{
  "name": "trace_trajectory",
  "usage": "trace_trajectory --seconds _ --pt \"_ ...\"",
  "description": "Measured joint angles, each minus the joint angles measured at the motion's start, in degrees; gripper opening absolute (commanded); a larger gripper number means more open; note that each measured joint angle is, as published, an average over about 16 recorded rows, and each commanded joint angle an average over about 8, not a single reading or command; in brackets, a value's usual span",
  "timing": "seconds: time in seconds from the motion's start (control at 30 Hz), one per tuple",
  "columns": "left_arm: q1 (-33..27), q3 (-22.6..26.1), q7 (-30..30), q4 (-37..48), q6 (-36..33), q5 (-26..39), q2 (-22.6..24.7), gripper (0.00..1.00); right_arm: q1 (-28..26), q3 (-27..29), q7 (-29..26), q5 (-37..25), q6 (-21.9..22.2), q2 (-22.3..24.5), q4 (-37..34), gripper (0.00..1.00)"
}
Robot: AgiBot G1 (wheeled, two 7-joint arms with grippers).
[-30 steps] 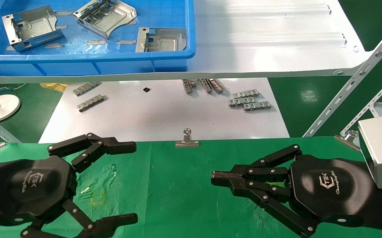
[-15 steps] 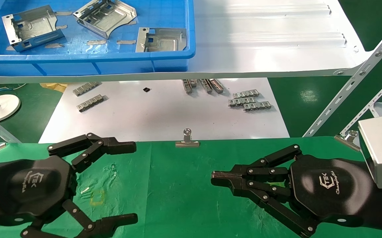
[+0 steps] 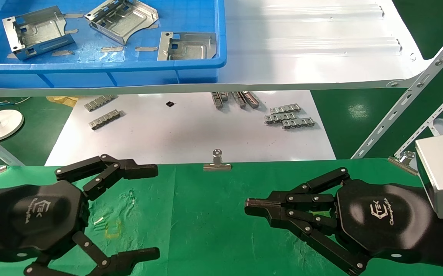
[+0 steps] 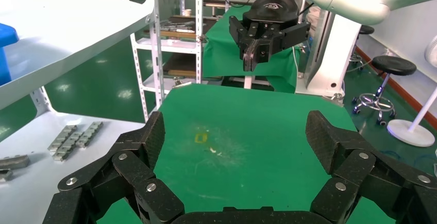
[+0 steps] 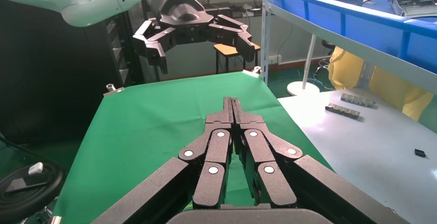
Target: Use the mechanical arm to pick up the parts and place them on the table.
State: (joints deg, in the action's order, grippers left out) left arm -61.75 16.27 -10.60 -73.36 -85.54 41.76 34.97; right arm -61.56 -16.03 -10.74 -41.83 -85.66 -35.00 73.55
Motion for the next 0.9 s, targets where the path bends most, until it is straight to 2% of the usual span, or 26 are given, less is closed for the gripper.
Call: trace_trajectory --seconds 0.23,0.4,0.63,0.9 --pt "-1.6 -0.2 -0.9 0.5 2.3 0.7 0.4 1.0 0.0 0.0 0.0 0.0 0.0 0.0 0.0 0.0" --pt "-6.1 0.0 -2.7 2.1 6.5 3.2 1.7 1.0 0.0 0.0 0.0 0.0 0.0 0.0 0.0 0.0" --pt "-19.0 3.2 -6.7 9.7 15.7 12.8 6.6 1.0 0.0 -0.1 0.0 0.0 0.0 0.0 -0.1 0.0" --pt "-36.8 10.4 -9.6 27.4 26.2 29.3 16.3 1.0 0.0 -0.1 0.1 0.1 0.0 0.0 -0.1 0.0"
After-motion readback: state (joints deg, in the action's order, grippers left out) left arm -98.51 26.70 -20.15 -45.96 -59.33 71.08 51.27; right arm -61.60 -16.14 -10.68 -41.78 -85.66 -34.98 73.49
